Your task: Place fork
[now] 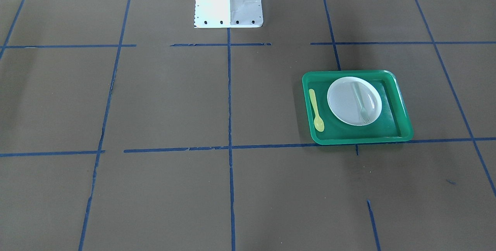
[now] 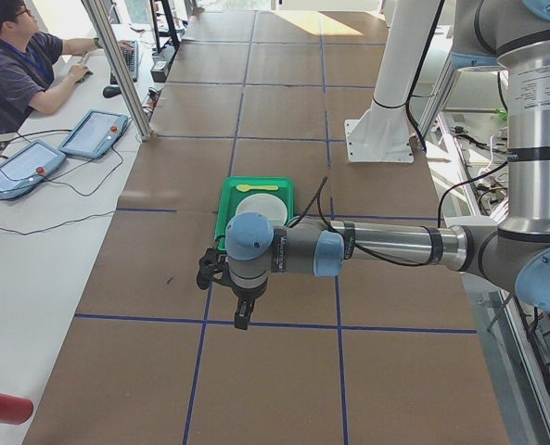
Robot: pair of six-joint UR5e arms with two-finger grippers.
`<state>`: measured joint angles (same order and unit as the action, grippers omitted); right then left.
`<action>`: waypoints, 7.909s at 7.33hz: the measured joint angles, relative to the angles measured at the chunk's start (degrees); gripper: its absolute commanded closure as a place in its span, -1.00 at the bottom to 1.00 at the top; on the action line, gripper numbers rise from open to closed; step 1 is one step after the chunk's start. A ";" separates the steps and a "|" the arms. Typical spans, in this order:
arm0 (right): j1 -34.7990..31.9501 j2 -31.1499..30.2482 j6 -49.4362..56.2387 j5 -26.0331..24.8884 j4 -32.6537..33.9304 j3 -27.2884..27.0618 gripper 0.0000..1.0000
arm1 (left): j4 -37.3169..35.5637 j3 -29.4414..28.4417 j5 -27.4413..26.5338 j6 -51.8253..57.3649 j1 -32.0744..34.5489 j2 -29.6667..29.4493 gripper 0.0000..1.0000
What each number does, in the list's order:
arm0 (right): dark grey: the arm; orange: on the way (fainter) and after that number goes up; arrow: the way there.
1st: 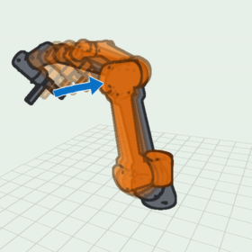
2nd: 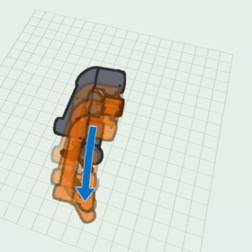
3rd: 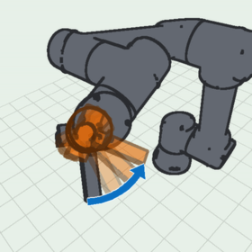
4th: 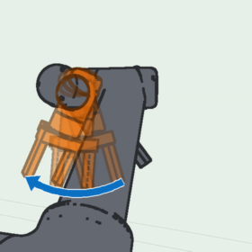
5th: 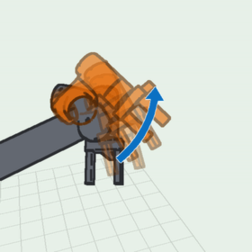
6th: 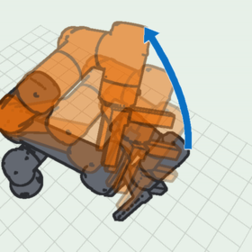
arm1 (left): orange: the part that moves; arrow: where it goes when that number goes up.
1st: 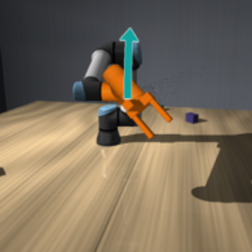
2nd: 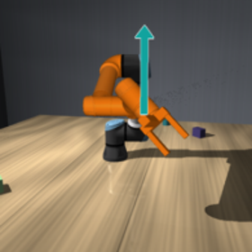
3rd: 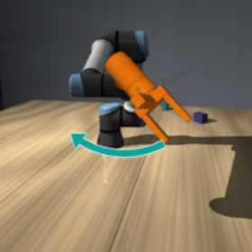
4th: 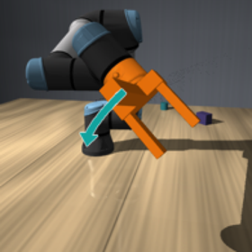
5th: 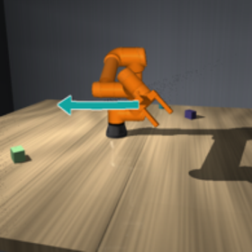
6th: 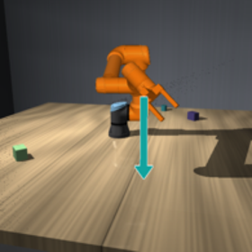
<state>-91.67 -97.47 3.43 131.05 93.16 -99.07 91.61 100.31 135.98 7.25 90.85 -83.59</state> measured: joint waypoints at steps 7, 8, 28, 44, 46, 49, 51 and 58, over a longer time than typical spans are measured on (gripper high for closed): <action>0.00 0.00 0.00 0.00 0.00 -0.02 -1.00 | 18.02 3.78 -9.47 -42.41 -25.73 -5.24 -1.00; 0.00 0.00 0.00 0.00 0.00 -0.03 -1.00 | 21.77 3.36 -11.50 -49.62 -29.86 -5.87 -0.99; 0.00 0.00 0.00 0.00 0.00 0.01 -1.00 | 26.20 -0.95 -15.13 -68.93 -43.11 -12.74 1.00; 0.00 0.00 0.00 0.00 0.00 -0.03 -1.00 | 16.97 -0.68 -7.14 -27.71 -17.67 -1.09 -1.00; 0.00 0.00 0.00 0.00 0.00 -0.04 -1.00 | 5.11 -0.74 -7.36 -9.55 -7.08 -1.45 -1.00; 0.00 0.00 0.00 0.00 0.00 -0.05 -1.00 | 1.29 -0.78 -7.13 -2.21 -0.33 0.53 -1.00; 0.00 0.00 0.00 0.00 0.00 -0.04 -1.00 | 1.41 -1.27 -7.05 -1.64 -0.01 0.67 -1.00; 0.00 0.00 0.00 0.00 0.00 -0.05 -1.00 | 1.37 -0.41 -6.95 -1.56 0.03 0.48 -1.00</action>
<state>-91.67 -97.47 3.43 131.04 93.17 -99.12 92.99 99.90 129.02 5.69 90.88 -83.12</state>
